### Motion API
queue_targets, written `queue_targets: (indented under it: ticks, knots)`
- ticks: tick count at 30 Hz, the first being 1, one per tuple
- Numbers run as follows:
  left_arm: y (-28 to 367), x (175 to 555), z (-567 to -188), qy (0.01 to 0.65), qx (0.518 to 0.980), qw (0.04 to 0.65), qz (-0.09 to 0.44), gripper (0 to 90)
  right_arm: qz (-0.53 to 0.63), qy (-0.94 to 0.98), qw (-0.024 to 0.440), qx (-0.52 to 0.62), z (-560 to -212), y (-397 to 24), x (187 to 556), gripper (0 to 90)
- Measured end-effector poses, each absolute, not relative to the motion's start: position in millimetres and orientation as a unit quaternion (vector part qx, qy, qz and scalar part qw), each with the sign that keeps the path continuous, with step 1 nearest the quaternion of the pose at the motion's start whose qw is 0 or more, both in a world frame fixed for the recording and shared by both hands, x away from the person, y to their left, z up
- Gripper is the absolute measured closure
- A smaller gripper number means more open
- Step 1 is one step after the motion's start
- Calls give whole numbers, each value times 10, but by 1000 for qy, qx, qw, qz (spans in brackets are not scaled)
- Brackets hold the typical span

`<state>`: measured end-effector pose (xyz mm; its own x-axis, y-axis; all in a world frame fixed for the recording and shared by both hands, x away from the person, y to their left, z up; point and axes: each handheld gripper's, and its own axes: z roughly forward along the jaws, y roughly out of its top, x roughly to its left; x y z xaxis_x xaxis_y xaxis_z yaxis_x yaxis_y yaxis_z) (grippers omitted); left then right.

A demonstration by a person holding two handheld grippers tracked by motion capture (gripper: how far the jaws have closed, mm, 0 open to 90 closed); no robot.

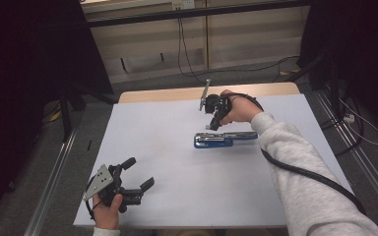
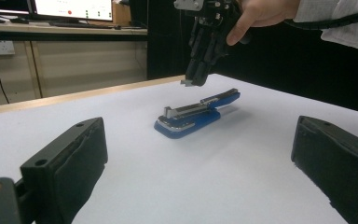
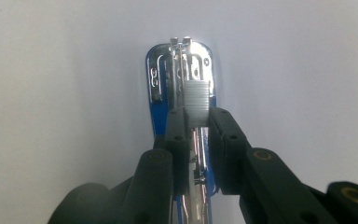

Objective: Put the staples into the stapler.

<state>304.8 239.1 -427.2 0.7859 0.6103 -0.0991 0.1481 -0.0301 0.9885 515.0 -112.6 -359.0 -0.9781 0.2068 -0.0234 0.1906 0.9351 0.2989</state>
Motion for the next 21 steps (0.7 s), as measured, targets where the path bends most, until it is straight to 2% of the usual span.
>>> queue_targets:
  ticks: [21]
  knots:
    - [2400,3051,-4272,273,694,641,184,35,160,980,25,112,-3610,-1083,5173,785]
